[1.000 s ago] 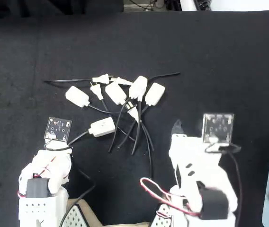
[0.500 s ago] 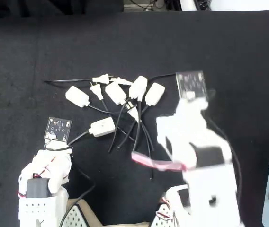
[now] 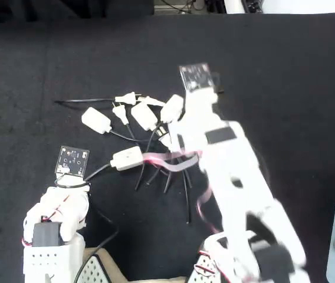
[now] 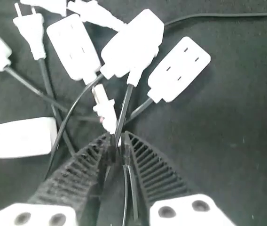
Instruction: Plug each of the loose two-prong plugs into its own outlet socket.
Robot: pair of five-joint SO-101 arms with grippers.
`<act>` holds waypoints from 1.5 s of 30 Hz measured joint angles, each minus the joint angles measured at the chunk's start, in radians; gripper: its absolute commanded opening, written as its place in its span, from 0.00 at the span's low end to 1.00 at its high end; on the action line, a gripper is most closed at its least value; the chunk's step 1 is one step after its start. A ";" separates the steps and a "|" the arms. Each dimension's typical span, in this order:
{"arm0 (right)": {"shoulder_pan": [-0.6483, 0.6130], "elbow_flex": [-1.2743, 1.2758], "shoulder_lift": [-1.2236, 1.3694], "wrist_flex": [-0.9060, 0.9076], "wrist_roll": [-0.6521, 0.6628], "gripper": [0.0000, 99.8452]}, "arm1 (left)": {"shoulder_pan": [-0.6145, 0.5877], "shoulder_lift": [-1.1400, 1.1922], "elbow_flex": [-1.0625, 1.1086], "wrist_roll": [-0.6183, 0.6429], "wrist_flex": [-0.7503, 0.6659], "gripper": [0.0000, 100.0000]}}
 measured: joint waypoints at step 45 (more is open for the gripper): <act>0.003 -0.273 0.586 -0.055 0.032 0.19 | 0.000 0.000 0.000 0.000 0.000 0.03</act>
